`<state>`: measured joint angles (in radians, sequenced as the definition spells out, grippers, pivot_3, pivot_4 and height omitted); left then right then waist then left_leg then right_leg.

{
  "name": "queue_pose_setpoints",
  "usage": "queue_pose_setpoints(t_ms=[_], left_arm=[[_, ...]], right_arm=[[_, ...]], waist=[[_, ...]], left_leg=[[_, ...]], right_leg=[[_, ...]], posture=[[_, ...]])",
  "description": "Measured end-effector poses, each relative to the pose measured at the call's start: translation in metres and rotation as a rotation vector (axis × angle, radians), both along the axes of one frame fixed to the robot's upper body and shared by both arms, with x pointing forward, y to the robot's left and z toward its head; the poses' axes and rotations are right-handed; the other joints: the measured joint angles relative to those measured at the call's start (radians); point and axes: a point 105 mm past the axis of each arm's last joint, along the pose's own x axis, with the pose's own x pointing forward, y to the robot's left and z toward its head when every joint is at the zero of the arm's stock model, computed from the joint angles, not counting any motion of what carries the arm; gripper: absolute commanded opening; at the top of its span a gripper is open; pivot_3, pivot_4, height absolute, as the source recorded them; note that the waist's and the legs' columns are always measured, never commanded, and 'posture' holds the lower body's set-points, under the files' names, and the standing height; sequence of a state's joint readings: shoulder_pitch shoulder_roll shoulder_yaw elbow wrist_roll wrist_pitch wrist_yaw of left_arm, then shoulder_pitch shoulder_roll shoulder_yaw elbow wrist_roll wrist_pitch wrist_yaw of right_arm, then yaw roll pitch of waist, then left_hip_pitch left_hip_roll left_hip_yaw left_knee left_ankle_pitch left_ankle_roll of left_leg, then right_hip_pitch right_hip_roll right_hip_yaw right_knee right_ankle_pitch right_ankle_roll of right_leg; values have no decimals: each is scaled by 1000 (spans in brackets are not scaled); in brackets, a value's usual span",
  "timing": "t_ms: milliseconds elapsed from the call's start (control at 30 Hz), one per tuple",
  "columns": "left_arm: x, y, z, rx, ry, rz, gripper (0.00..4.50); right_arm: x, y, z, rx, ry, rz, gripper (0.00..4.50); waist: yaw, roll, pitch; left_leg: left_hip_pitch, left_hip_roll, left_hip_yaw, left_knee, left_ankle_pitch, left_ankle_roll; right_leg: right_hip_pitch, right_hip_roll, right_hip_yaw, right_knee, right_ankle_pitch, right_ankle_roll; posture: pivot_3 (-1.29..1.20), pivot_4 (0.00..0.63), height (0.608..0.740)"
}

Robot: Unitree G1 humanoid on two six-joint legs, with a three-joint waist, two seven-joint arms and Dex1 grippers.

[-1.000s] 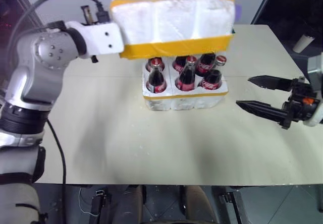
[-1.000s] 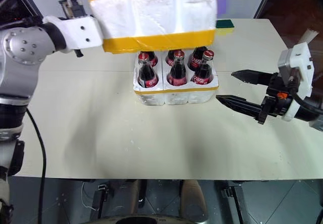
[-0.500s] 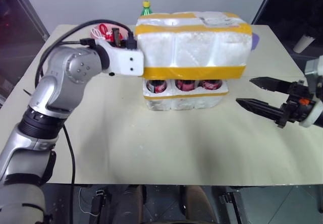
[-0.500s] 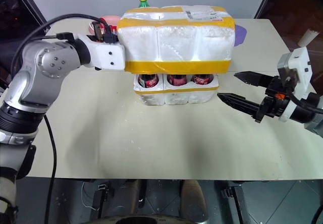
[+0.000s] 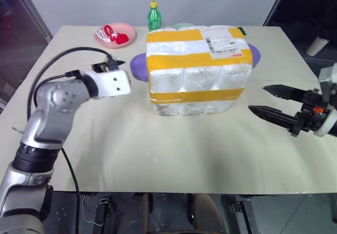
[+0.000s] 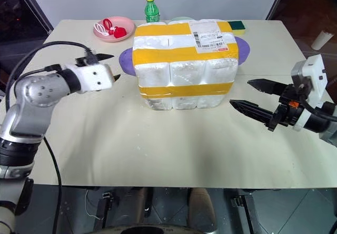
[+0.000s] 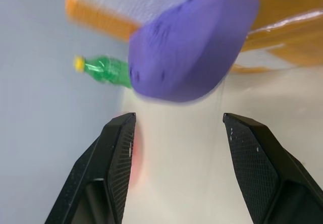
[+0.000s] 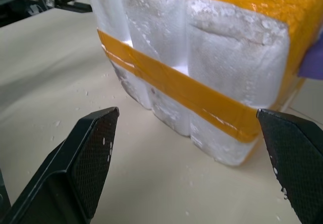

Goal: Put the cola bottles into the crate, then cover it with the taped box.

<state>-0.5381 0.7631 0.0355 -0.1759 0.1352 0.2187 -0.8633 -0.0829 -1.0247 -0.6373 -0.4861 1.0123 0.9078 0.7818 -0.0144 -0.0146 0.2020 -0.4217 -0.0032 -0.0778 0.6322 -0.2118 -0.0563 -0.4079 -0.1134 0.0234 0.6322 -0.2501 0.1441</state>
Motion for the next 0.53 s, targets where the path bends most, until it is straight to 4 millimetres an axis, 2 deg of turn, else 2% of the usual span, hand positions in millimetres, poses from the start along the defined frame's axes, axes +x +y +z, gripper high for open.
queue_pose_setpoints(t_ms=[167, 200, 267, 333, 433, 533], left_arm=[[-34, 29, -5, -352, 400, -122, 2873], [-45, 37, -1, -434, 531, -150, 2873], [-60, 50, 13, -539, 670, -198, 2873], [-70, 58, 32, -613, 736, -256, 2873], [-73, 63, 53, -664, 745, -316, 2873], [-68, 62, 49, -667, 774, -313, 2873]], right_arm=[[0, -5, 0, -15, 9, -4, 4500], [0, -7, 0, -22, 11, 3, 4500], [1, -10, 1, -42, 14, 12, 4500], [0, -13, 2, -65, 18, 30, 4500], [-2, -14, -1, -85, 35, 68, 4500], [-1, -14, -5, -85, 53, 84, 4500]], waist=[[-4, 0, 0], [-4, 0, 0], [-3, 0, 0], [2, 0, 0], [3, 0, 0], [-1, 0, 0]], left_leg=[[1, 0, 0, 0, 0, 0], [1, 0, 0, 0, 0, 0], [2, 0, 0, 0, 0, 0], [2, 0, 0, 0, 0, 0], [3, 0, 0, 0, 0, 0], [4, 0, 0, -1, 0, 0]], right_leg=[[0, 0, 0, 0, 0, 0], [1, 0, 0, 0, 0, 0], [1, 0, 0, 0, -1, -1], [2, 0, 0, -1, -2, -3], [4, 0, 0, -1, -2, -4], [3, 0, 0, -1, -2, -3]], posture=[[0, 150, 739], [0, 150, 739], [0, 150, 739], [0, 150, 739], [0, 150, 739], [0, 150, 739]])
